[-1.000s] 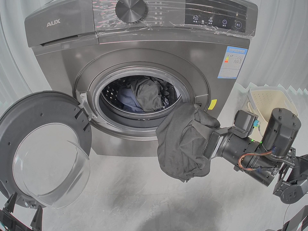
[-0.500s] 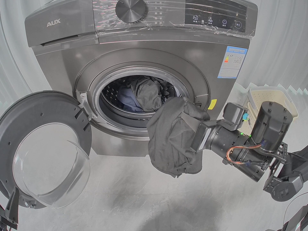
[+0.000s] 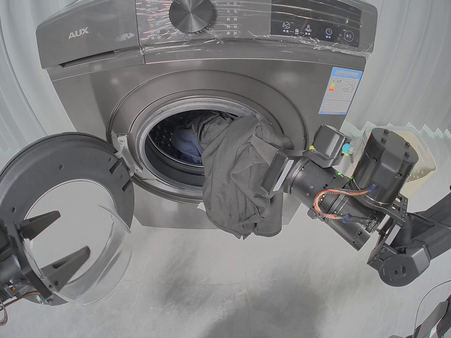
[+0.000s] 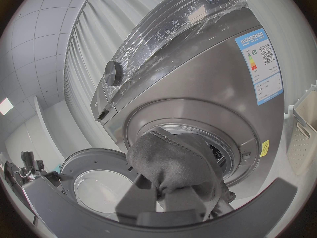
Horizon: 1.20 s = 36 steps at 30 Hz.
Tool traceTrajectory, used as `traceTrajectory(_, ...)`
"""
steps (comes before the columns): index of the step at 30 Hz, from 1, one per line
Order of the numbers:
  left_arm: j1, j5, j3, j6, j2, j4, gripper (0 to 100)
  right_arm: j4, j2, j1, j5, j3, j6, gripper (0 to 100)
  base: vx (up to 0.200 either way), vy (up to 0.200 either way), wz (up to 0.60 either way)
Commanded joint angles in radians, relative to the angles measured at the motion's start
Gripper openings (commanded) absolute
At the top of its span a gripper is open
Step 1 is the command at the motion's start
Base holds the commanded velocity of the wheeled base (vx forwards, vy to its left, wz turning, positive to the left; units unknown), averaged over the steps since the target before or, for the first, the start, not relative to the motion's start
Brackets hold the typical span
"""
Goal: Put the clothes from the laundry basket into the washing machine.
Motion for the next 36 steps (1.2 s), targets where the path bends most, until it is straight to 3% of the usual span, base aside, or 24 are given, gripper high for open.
traceTrajectory(1,-0.149,-0.033,-0.016,-0.004,0.314,-0.106,100,-0.017,0.027,0.001,0.001,-0.031,-0.002,0,0.0,0.0,0.0)
traceTrajectory(18,-0.27,-0.034,-0.076,-0.015,0.71,-0.382,100,-0.031,0.027,0.003,0.0,-0.024,-0.014,0,0.0,0.0,0.0)
traceTrajectory(27,-0.309,0.006,-0.108,-0.059,0.804,-0.451,100,-0.032,0.028,0.003,-0.002,-0.024,-0.013,0,0.0,0.0,0.0)
traceTrajectory(36,-0.316,0.009,-0.113,-0.061,0.837,-0.463,100,-0.054,0.028,0.015,-0.005,0.005,-0.007,0,0.0,0.0,0.0)
